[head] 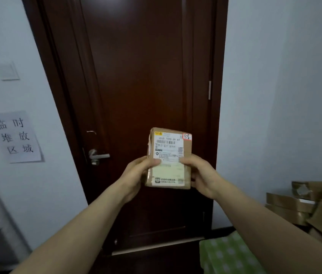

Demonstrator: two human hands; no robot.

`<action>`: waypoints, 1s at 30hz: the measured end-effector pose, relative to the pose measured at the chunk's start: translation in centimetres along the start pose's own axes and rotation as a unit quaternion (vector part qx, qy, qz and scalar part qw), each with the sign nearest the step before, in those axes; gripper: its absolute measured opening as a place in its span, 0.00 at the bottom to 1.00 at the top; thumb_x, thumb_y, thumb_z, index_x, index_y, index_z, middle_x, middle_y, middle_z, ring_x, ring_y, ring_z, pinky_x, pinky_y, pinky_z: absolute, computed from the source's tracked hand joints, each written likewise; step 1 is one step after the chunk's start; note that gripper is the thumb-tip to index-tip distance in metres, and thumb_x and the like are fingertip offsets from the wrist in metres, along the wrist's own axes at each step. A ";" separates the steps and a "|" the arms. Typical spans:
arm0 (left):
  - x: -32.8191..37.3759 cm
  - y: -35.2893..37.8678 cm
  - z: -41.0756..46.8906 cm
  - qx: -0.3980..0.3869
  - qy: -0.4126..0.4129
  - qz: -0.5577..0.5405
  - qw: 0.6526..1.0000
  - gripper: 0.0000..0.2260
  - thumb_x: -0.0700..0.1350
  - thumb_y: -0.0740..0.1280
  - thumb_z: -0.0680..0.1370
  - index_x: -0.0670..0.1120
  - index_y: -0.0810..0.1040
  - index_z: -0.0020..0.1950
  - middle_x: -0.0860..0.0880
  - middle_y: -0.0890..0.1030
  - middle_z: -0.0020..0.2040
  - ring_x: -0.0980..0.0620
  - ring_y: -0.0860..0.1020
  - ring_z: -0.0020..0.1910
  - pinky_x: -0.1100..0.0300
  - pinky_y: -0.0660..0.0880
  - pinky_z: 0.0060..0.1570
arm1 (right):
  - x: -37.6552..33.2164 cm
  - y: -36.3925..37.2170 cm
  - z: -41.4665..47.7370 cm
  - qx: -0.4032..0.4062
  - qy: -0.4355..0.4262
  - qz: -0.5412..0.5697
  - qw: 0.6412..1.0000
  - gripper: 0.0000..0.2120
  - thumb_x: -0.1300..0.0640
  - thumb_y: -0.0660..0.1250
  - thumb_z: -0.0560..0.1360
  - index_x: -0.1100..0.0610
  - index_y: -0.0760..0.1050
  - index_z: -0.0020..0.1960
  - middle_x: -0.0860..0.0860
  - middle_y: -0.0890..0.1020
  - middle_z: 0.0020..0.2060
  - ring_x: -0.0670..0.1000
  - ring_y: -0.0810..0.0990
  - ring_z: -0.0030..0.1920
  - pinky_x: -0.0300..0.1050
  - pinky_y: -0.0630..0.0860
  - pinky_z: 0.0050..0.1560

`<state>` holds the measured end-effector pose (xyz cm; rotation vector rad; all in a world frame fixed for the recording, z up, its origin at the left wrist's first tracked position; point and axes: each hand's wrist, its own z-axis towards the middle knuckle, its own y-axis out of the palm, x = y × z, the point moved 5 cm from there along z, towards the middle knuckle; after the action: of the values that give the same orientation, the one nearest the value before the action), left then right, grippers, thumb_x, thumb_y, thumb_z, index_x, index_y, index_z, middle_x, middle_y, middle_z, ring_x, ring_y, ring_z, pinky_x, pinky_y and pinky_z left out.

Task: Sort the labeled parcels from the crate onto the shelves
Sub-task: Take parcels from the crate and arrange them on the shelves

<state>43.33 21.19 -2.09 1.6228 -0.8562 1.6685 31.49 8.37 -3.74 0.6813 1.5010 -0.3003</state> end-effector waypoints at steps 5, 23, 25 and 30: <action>0.0 -2.4 -1.2 -0.018 -0.005 -0.038 0.999 0.25 0.51 0.71 0.66 0.44 0.77 0.60 0.43 0.82 0.57 0.42 0.80 0.56 0.46 0.74 0.59 | -0.2 3.1 0.4 -0.072 -0.019 -0.007 0.997 0.29 0.57 0.70 0.63 0.51 0.73 0.64 0.55 0.82 0.55 0.58 0.80 0.57 0.62 0.75 0.58; 1.0 -7.6 -3.8 0.037 0.003 -0.040 0.998 0.25 0.47 0.72 0.65 0.45 0.77 0.61 0.44 0.83 0.54 0.43 0.81 0.54 0.46 0.75 0.58 | -0.7 8.9 1.7 -0.113 -0.057 -0.036 0.991 0.32 0.67 0.71 0.68 0.49 0.69 0.68 0.55 0.84 0.52 0.59 0.81 0.55 0.61 0.75 0.60; 1.1 -9.0 -5.0 0.062 0.001 -0.040 0.997 0.23 0.45 0.73 0.66 0.44 0.77 0.60 0.44 0.84 0.53 0.44 0.82 0.52 0.49 0.78 0.54 | -0.3 10.4 1.4 -0.133 -0.051 -0.025 0.989 0.29 0.69 0.70 0.69 0.50 0.70 0.66 0.56 0.83 0.53 0.58 0.81 0.55 0.60 0.75 0.60; 0.5 -13.4 -9.6 0.143 -0.007 -0.032 0.989 0.13 0.39 0.69 0.73 0.43 0.78 0.58 0.47 0.85 0.48 0.51 0.84 0.44 0.58 0.79 0.41 | 2.1 15.5 1.0 -0.204 -0.023 -0.020 0.979 0.32 0.67 0.73 0.67 0.52 0.69 0.68 0.56 0.83 0.54 0.56 0.83 0.53 0.54 0.79 0.54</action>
<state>48.74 36.75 -1.64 1.8334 -0.5852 1.7996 41.49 20.36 -2.28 0.3148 1.4752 -0.0329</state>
